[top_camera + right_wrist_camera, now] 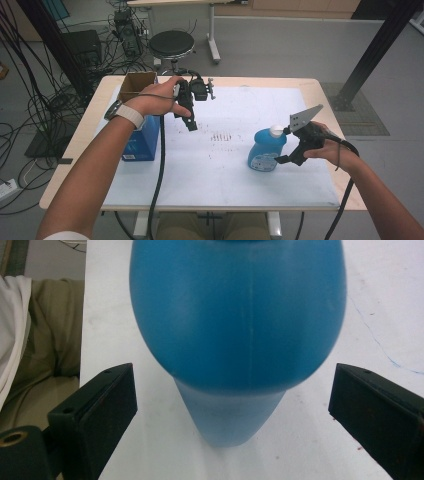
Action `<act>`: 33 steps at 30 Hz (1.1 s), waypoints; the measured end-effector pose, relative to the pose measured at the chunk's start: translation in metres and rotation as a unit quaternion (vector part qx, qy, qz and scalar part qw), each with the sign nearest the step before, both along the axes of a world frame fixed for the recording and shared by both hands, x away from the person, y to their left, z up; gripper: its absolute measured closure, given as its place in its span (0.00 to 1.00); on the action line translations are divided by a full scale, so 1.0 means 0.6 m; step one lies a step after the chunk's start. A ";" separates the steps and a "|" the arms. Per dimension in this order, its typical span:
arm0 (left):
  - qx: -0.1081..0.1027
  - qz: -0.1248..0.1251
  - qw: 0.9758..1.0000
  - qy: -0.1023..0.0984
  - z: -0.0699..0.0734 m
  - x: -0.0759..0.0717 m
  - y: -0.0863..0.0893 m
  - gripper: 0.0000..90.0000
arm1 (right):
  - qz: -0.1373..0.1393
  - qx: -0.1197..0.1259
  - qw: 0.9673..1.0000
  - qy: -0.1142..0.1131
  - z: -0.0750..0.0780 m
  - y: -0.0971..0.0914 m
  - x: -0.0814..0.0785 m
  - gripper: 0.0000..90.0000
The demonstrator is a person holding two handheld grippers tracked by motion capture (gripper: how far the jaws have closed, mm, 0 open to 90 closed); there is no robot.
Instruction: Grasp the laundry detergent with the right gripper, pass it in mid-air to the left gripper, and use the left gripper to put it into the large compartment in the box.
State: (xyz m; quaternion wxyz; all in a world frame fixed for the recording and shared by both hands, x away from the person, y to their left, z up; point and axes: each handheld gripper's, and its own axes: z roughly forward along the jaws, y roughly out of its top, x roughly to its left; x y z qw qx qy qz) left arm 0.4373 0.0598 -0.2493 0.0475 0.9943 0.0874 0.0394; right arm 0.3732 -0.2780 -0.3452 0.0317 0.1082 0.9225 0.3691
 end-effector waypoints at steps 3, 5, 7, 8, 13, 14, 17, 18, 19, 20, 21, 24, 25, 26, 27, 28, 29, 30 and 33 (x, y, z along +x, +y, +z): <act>0.000 0.002 1.000 0.001 -0.001 -0.001 0.000 0.13 | -0.001 0.006 1.000 -0.003 -0.002 0.000 0.001 0.06; -0.001 0.002 1.000 0.001 -0.002 -0.001 0.000 0.13 | -0.002 0.007 1.000 -0.004 -0.004 0.001 0.001 0.06; -0.001 0.002 1.000 0.002 -0.003 0.000 0.000 0.13 | -0.004 0.008 1.000 -0.003 -0.006 0.001 0.001 0.06; 0.000 0.001 1.000 0.001 -0.003 0.000 0.000 0.13 | -0.004 0.011 1.000 -0.004 -0.007 0.001 0.001 0.06; 0.001 0.001 1.000 0.003 -0.004 0.001 -0.001 0.13 | -0.004 0.017 1.000 -0.006 -0.012 0.002 0.001 0.06; 0.000 0.001 1.000 0.002 -0.004 0.001 -0.001 0.13 | -0.005 0.018 1.000 -0.007 -0.012 0.002 0.001 0.06; 0.000 0.002 1.000 0.003 -0.006 0.001 -0.001 0.13 | -0.007 0.022 1.000 -0.008 -0.014 0.003 0.001 0.06; 0.000 0.001 1.000 0.003 -0.006 0.001 -0.001 0.13 | -0.007 0.025 1.000 -0.009 -0.016 0.003 0.001 0.06; 0.000 0.002 1.000 0.004 -0.006 0.001 -0.001 0.13 | -0.007 0.025 1.000 -0.009 -0.016 0.003 0.001 0.06; 0.001 0.001 1.000 0.005 -0.007 0.001 -0.001 0.13 | -0.007 0.028 1.000 -0.010 -0.018 0.004 0.001 0.06; 0.001 0.001 1.000 0.005 -0.007 0.001 -0.001 0.13 | -0.007 0.028 1.000 -0.010 -0.018 0.004 0.001 0.06; 0.001 0.001 1.000 0.005 -0.008 0.001 -0.001 0.13 | -0.008 0.032 0.999 -0.009 -0.023 0.005 0.001 0.06; 0.001 0.001 1.000 0.005 -0.008 0.001 -0.002 0.13 | -0.009 0.032 0.999 -0.010 -0.024 0.006 0.001 0.06; 0.001 0.001 1.000 0.005 -0.008 0.001 -0.002 0.13 | -0.009 0.034 0.999 -0.010 -0.025 0.006 0.001 0.06; 0.002 0.000 1.000 0.005 -0.008 0.001 -0.002 0.13 | -0.009 0.034 0.999 -0.010 -0.025 0.006 0.001 0.06; 0.001 0.001 1.000 0.005 -0.008 0.001 -0.002 0.13 | -0.010 0.039 0.999 -0.012 -0.025 0.006 0.001 0.06; 0.000 0.001 1.000 0.005 -0.009 0.001 -0.002 0.13 | -0.010 0.039 0.999 -0.012 -0.025 0.006 0.001 0.06; 0.000 0.001 1.000 0.006 -0.009 0.001 -0.003 0.13 | -0.009 0.042 0.999 -0.013 -0.027 0.006 0.001 0.06; -0.001 0.002 1.000 0.005 -0.010 0.000 -0.003 0.13 | -0.009 0.042 0.999 -0.012 -0.030 0.007 0.000 0.07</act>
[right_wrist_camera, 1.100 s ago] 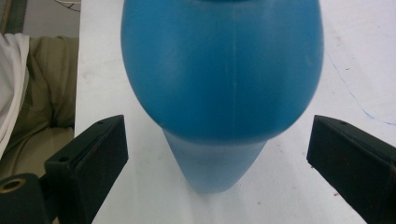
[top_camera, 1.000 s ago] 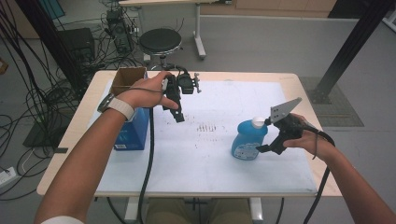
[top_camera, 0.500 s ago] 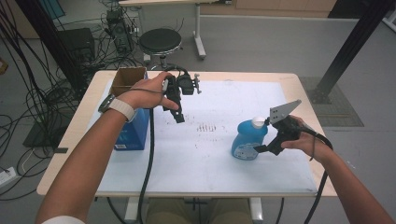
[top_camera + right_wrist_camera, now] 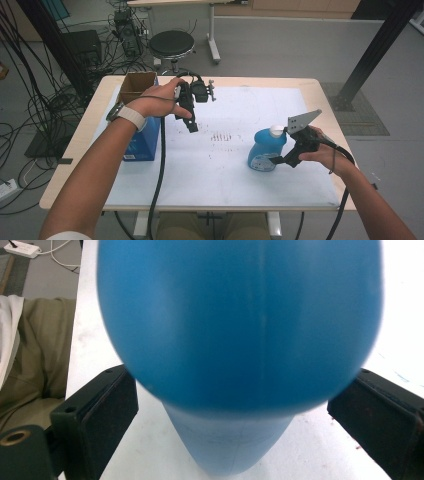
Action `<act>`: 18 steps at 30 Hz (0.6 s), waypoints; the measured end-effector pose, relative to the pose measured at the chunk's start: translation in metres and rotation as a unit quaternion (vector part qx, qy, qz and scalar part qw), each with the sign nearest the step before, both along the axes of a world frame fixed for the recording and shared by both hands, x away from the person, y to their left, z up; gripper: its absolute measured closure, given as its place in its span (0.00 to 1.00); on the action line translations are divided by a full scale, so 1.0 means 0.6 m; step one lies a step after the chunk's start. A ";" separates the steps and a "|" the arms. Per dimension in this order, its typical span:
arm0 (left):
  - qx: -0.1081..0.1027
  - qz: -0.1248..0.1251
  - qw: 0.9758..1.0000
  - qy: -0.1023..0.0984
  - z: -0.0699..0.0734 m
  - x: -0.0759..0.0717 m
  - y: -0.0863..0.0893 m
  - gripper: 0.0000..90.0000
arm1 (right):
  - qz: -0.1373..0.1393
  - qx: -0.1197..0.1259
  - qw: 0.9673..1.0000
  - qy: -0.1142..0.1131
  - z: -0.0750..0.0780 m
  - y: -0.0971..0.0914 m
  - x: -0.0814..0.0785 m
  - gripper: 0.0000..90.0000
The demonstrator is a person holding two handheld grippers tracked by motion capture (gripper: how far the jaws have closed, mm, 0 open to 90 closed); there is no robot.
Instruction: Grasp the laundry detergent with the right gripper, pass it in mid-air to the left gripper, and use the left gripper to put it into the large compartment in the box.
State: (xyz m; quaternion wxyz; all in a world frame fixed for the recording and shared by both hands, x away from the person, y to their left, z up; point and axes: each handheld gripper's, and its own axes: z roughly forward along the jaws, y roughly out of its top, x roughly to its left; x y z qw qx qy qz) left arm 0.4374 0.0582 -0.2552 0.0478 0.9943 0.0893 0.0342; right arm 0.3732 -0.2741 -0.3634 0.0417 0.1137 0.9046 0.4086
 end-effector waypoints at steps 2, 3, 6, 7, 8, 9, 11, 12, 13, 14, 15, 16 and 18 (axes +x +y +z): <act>0.001 0.000 1.000 0.001 0.000 0.000 0.000 0.13 | 0.001 0.003 1.000 0.000 -0.002 0.000 0.000 0.07; -0.001 0.001 1.000 0.001 -0.001 0.000 0.000 0.13 | 0.000 0.004 1.000 0.000 -0.003 0.000 0.000 0.07; 0.001 -0.002 1.000 0.001 -0.001 0.001 0.000 0.13 | 0.000 0.006 1.000 -0.001 -0.006 0.001 0.000 0.08; 0.001 -0.002 1.000 0.001 -0.001 0.001 0.000 0.13 | 0.000 0.006 1.000 -0.001 -0.006 0.001 0.000 0.08; 0.000 -0.002 1.000 0.001 -0.002 0.001 0.000 0.13 | 0.000 0.007 1.000 -0.003 -0.008 0.002 0.000 0.09; 0.002 -0.001 1.000 0.002 -0.002 0.001 0.000 0.13 | 0.001 0.008 1.000 -0.002 -0.009 0.002 0.000 0.09; 0.002 -0.001 1.000 0.002 -0.002 0.001 0.000 0.13 | 0.000 0.010 1.000 -0.003 -0.010 0.003 0.000 0.09; 0.002 -0.001 1.000 0.002 -0.002 0.001 0.000 0.13 | 0.000 0.010 1.000 -0.003 -0.010 0.003 0.000 0.09; 0.002 -0.001 1.000 0.002 -0.002 0.001 0.000 0.13 | 0.002 0.010 1.000 -0.003 -0.011 0.003 0.000 0.10; 0.001 -0.001 1.000 0.002 -0.002 0.001 0.001 0.13 | 0.002 0.010 1.000 -0.003 -0.011 0.003 0.000 0.10; 0.000 0.000 1.000 0.002 -0.003 0.001 0.001 0.13 | 0.002 0.011 1.000 -0.003 -0.012 0.003 0.000 0.10; 0.002 0.000 1.000 0.003 -0.003 0.002 0.001 0.13 | 0.002 0.013 1.000 -0.003 -0.014 0.003 0.000 0.11; 0.001 0.000 1.000 0.003 -0.004 0.001 0.001 0.13 | 0.002 0.014 1.000 -0.003 -0.015 0.003 0.000 0.11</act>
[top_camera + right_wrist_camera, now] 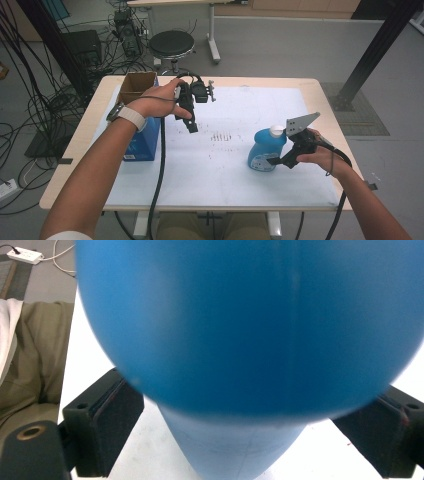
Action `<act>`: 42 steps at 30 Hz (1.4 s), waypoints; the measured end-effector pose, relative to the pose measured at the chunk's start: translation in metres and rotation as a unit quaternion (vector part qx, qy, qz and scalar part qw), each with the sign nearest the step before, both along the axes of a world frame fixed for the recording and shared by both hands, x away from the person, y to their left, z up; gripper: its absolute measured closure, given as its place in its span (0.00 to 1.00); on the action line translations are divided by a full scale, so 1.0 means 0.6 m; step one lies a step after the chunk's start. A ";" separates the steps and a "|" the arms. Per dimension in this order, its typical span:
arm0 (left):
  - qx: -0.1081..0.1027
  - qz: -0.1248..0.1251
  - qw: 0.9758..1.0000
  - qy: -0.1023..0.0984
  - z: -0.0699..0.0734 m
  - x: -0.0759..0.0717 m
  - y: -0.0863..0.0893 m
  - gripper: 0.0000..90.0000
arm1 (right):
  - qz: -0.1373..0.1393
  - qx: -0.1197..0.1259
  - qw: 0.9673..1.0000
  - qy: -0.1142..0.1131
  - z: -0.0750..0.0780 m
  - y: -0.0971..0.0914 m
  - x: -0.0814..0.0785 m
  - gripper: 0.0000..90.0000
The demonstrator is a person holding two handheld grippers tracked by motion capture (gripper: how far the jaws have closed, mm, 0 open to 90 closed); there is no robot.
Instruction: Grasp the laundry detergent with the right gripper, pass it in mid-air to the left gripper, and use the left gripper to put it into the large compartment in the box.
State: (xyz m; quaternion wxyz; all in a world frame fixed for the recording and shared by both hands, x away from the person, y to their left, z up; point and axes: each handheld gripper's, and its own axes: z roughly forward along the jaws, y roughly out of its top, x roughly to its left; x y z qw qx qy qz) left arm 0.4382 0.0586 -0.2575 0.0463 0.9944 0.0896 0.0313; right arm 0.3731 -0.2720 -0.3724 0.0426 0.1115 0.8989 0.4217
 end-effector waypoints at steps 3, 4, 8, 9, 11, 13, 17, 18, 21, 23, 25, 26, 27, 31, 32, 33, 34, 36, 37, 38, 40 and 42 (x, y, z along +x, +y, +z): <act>0.000 -0.001 1.000 0.000 -0.001 0.000 0.000 0.13 | 0.000 0.004 1.000 0.000 -0.002 0.000 0.000 0.12; -0.001 -0.001 1.000 0.000 -0.001 0.000 0.000 0.13 | -0.001 0.004 1.000 0.001 -0.002 0.000 0.001 0.12; 0.000 0.000 1.000 0.000 -0.001 0.000 0.000 0.13 | -0.003 0.007 1.000 0.002 -0.003 -0.001 0.001 0.13; 0.000 0.000 1.000 0.001 -0.001 0.000 0.001 0.13 | -0.003 0.009 1.000 0.002 -0.004 0.000 0.001 0.13; -0.001 0.001 1.000 0.001 -0.001 0.000 0.001 0.13 | -0.003 0.011 1.000 0.002 -0.004 0.000 0.001 0.13; 0.000 0.001 1.000 0.001 -0.001 0.000 0.001 0.13 | -0.003 0.013 1.000 0.003 -0.005 0.000 0.001 0.14; 0.000 0.000 1.000 0.000 -0.002 0.001 0.001 0.13 | -0.003 0.015 1.000 0.002 -0.007 0.001 0.001 0.15; 0.000 0.000 1.000 0.000 -0.002 0.001 0.001 0.13 | -0.003 0.016 1.000 0.002 -0.008 0.001 0.001 0.15; -0.001 0.001 1.000 0.000 -0.002 0.001 0.002 0.13 | -0.006 0.018 1.000 0.002 -0.009 0.001 0.001 0.16; 0.000 0.000 1.000 0.001 -0.003 0.001 0.002 0.13 | -0.005 0.023 1.000 0.001 -0.009 0.000 0.001 0.17; 0.001 0.000 1.000 0.001 -0.004 0.001 0.002 0.13 | -0.006 0.027 1.000 0.002 -0.010 0.000 0.000 0.17; 0.001 0.000 1.000 0.001 -0.004 0.001 0.002 0.13 | -0.006 0.027 1.000 0.003 -0.011 0.000 0.000 0.17; 0.000 0.001 1.000 0.001 -0.003 0.001 0.003 0.13 | -0.006 0.027 1.000 0.003 -0.011 0.000 0.000 0.17; 0.000 0.002 1.000 0.001 -0.004 0.000 0.003 0.13 | -0.006 0.027 1.000 0.000 -0.013 0.000 -0.001 0.19; 0.000 0.001 1.000 0.001 -0.004 0.001 0.003 0.13 | -0.006 0.030 1.000 -0.001 -0.013 0.000 -0.001 0.19; 0.000 0.001 1.000 0.001 -0.004 0.001 0.003 0.13 | -0.005 0.031 1.000 0.000 -0.013 0.001 -0.001 0.19; 0.000 0.001 1.000 0.001 -0.004 0.001 0.003 0.13 | -0.004 0.030 1.000 -0.001 -0.013 0.001 -0.001 0.19; 0.000 0.001 1.000 0.001 -0.004 0.001 0.003 0.13 | -0.003 0.031 1.000 -0.002 -0.014 0.001 -0.001 0.20; 0.000 0.001 1.000 0.001 -0.004 0.001 0.003 0.13 | -0.003 0.031 1.000 -0.002 -0.014 0.001 -0.001 0.20; 0.000 0.002 1.000 0.001 -0.004 0.001 0.003 0.13 | -0.003 0.031 1.000 -0.002 -0.014 0.001 -0.001 0.20; 0.001 0.003 1.000 0.002 -0.005 0.001 0.003 0.13 | -0.004 0.034 0.999 -0.003 -0.015 0.001 -0.001 0.21; 0.001 0.002 1.000 0.001 -0.004 0.001 0.003 0.13 | -0.005 0.036 0.999 -0.003 -0.016 0.000 -0.001 0.21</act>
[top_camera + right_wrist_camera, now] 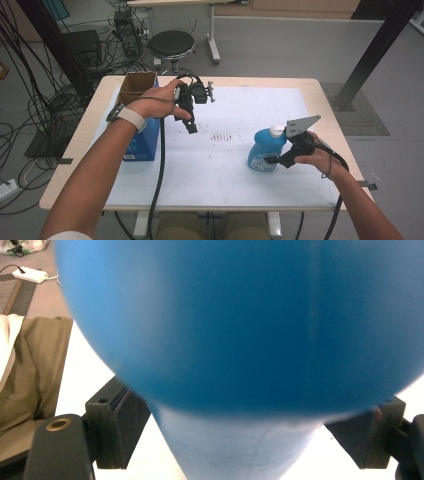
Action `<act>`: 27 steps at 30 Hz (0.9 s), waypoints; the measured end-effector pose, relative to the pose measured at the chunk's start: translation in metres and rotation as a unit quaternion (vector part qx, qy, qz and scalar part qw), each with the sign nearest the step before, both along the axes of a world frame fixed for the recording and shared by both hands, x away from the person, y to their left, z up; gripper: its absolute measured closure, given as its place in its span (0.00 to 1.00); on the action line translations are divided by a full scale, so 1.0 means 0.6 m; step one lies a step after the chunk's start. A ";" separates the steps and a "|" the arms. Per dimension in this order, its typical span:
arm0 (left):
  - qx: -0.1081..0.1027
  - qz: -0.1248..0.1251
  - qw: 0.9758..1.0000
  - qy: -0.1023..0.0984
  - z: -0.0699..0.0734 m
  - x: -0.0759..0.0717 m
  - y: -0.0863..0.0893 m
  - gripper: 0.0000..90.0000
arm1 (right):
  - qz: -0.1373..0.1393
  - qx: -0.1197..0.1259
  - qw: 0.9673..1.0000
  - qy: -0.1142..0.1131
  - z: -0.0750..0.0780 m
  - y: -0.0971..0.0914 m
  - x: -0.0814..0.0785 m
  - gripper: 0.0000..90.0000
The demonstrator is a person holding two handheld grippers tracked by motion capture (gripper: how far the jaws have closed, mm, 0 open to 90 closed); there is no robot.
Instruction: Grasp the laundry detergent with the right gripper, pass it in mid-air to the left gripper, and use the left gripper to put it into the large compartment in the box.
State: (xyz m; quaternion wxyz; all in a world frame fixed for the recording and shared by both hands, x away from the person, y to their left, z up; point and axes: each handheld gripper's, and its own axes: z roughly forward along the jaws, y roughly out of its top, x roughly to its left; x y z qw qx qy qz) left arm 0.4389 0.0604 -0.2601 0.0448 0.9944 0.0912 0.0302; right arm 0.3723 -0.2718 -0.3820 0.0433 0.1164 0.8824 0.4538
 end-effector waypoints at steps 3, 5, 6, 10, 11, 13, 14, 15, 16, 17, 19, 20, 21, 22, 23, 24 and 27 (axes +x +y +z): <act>-0.001 0.001 1.000 0.000 0.000 -0.001 0.000 0.13 | 0.000 0.001 1.000 -0.001 -0.002 -0.001 0.000 0.21; -0.001 0.001 1.000 0.000 0.000 -0.001 -0.001 0.13 | 0.000 0.002 1.000 -0.002 -0.002 -0.001 -0.001 0.22; 0.000 0.001 1.000 0.001 0.000 -0.001 -0.001 0.13 | -0.001 0.004 1.000 -0.003 -0.002 0.000 -0.001 0.22; -0.001 -0.001 1.000 0.000 0.000 -0.001 -0.001 0.13 | 0.000 0.006 1.000 -0.006 -0.002 0.000 -0.001 0.23; -0.001 -0.001 1.000 0.000 0.000 -0.001 -0.001 0.13 | 0.000 0.006 1.000 -0.006 -0.002 0.000 -0.001 0.23; 0.000 0.000 1.000 0.000 -0.001 0.000 -0.001 0.13 | 0.000 0.008 1.000 -0.005 -0.002 0.000 -0.001 0.23; -0.001 0.002 1.000 0.001 -0.001 -0.001 -0.001 0.13 | 0.000 0.009 1.000 -0.005 -0.003 0.000 -0.001 0.23; -0.001 0.002 1.000 0.001 -0.001 -0.001 -0.001 0.13 | 0.000 0.009 1.000 -0.005 -0.003 0.000 -0.001 0.23; -0.002 0.002 1.000 0.001 -0.001 -0.001 -0.001 0.13 | 0.000 0.010 1.000 -0.005 -0.003 0.000 -0.001 0.23; -0.002 0.002 1.000 0.001 -0.001 -0.001 -0.001 0.13 | 0.000 0.010 1.000 -0.006 -0.003 -0.001 -0.001 0.23; -0.001 0.001 1.000 0.000 -0.001 0.000 -0.001 0.13 | -0.001 0.012 1.000 -0.006 -0.004 -0.001 -0.001 0.23; -0.001 0.001 1.000 0.000 -0.001 0.000 -0.001 0.13 | -0.001 0.014 1.000 -0.005 -0.005 -0.001 -0.001 0.24; -0.002 0.001 1.000 0.000 -0.001 0.000 0.000 0.13 | -0.001 0.015 1.000 -0.006 -0.006 -0.001 -0.001 0.24; -0.002 0.000 1.000 0.000 -0.001 0.000 0.000 0.13 | -0.001 0.015 1.000 -0.005 -0.007 -0.001 -0.001 0.24; -0.002 0.000 1.000 0.000 -0.001 0.000 -0.001 0.13 | -0.002 0.015 1.000 -0.006 -0.007 -0.001 -0.002 0.24; -0.002 0.000 1.000 0.000 -0.001 0.000 -0.001 0.13 | -0.002 0.015 1.000 -0.006 -0.007 -0.001 -0.002 0.24; -0.002 0.000 1.000 0.000 -0.002 0.000 -0.001 0.13 | -0.001 0.017 1.000 -0.007 -0.008 -0.001 -0.001 0.25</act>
